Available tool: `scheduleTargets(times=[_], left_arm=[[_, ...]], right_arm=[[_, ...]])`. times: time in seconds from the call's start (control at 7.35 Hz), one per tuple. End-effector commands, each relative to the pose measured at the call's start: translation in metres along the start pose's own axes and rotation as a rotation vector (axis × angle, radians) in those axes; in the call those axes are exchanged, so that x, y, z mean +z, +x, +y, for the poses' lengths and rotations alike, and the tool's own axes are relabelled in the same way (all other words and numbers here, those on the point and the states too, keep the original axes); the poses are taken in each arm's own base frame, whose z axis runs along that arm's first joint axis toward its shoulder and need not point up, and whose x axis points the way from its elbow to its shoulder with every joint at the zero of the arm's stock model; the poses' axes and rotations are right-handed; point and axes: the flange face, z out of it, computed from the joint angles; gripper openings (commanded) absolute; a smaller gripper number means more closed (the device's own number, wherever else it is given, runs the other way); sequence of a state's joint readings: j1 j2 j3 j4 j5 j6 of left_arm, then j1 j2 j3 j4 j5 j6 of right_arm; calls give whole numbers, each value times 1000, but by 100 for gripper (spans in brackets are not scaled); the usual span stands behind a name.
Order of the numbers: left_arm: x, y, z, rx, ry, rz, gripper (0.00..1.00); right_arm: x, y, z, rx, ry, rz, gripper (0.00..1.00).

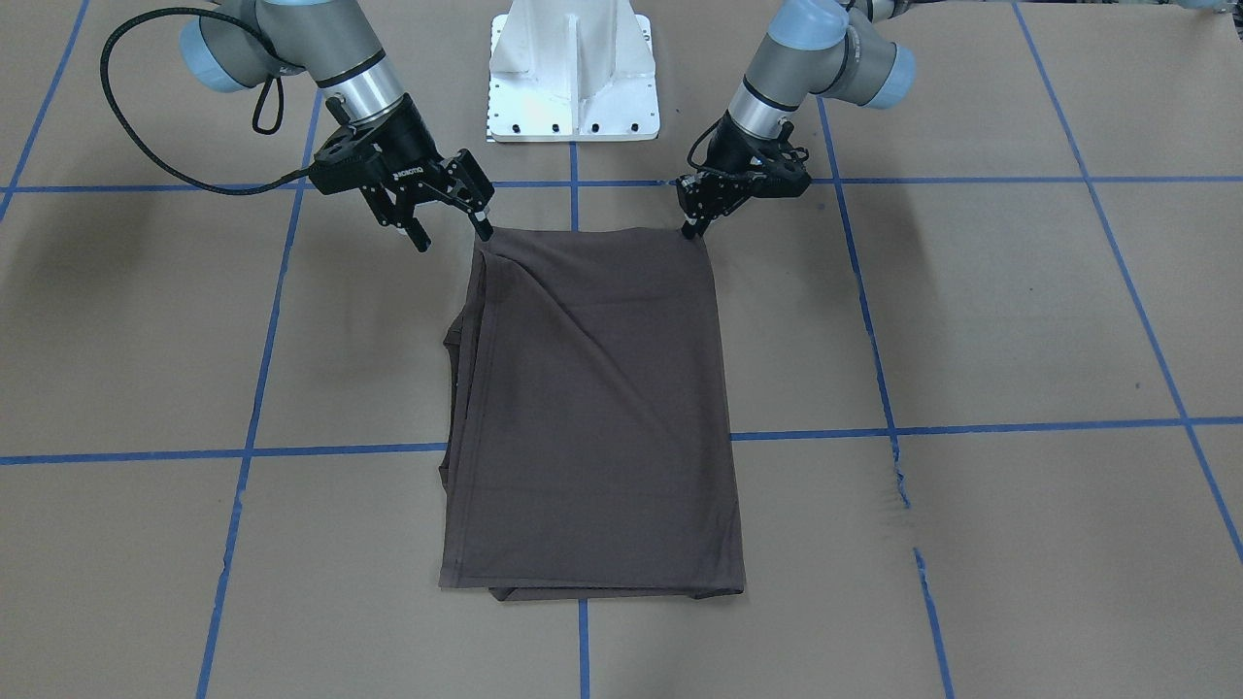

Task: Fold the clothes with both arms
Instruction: 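Grasp the near edge of the folded shirt with both grippers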

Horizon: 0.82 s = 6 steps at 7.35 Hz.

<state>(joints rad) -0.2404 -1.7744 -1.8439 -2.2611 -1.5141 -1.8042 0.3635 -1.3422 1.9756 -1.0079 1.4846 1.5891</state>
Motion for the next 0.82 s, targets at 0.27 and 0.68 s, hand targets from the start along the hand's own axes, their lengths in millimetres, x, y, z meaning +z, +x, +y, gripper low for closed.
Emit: scheduleTargets(times=[0.27, 0.68], left_arm=[[-6, 6, 5, 2, -10, 15, 0], [-6, 12, 7, 1, -13, 26, 0]], right_arm=[[4, -35, 6, 223, 18, 128, 83], [27, -62, 46, 274, 3, 288, 82]])
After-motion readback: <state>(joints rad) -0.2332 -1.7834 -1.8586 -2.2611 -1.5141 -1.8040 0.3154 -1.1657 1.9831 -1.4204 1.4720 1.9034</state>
